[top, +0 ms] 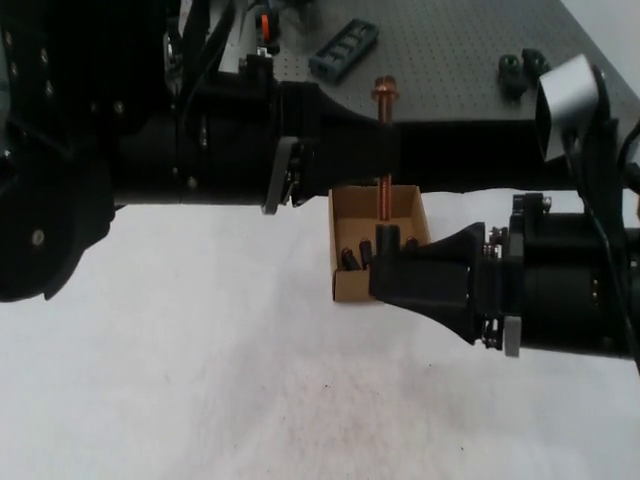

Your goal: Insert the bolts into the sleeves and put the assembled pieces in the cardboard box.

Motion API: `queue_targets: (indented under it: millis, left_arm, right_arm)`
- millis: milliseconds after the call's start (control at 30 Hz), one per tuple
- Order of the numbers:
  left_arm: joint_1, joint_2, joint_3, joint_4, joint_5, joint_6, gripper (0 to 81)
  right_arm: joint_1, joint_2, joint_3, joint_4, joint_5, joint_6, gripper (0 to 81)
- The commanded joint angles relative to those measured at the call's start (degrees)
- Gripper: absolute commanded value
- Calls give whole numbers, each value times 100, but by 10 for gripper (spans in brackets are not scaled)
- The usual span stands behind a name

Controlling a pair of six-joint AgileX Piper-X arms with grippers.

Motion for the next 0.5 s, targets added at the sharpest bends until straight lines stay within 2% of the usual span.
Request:
queue_targets:
  millis: [0, 367, 400, 467]
  left_arm:
    - [19, -43, -20, -75, 85, -46, 7]
    - [19, -43, -20, -75, 309, -28, 4]
    - [19, -43, -20, -62, 309, 36, 11]
    - [19, -43, -20, -62, 331, 188, 109]
  right_arm:
    - [0, 16, -50, -182, 7, -28, 3]
    - [0, 98, -50, -748, 141, 26, 3]
    - [0, 98, -50, -831, 214, 26, 3]
    - [0, 98, -50, -987, 382, 26, 3]
